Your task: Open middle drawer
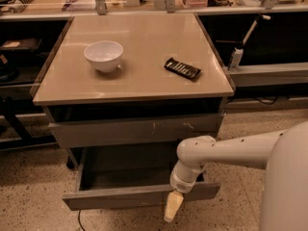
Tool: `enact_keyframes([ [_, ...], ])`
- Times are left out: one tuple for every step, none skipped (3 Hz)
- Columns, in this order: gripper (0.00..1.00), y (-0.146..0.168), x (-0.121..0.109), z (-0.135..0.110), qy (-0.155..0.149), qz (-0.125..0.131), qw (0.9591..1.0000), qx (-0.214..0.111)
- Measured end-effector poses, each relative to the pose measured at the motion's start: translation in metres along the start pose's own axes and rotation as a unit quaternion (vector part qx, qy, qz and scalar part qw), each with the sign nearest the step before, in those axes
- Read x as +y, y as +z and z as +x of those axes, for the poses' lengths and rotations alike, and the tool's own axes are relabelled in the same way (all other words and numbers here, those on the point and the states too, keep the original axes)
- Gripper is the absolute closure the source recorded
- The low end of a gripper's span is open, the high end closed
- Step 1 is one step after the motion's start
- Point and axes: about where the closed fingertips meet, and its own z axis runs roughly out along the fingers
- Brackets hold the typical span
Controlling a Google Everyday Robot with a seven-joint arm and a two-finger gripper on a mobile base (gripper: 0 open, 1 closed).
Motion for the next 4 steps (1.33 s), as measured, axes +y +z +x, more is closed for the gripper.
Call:
enact_keyframes([
  [0.0, 0.025, 0.015, 0.019, 0.006, -0.038, 0.9987, 0.035],
  [0.0, 0.025, 0.021, 0.023, 0.009, -0.046, 0.9981, 0.04],
  [0.0, 0.024, 0.021, 0.023, 0.009, -0.046, 0.9981, 0.04],
  [0.0, 0.017, 0.046, 0.039, 0.021, -0.055, 0.9974, 0.041],
])
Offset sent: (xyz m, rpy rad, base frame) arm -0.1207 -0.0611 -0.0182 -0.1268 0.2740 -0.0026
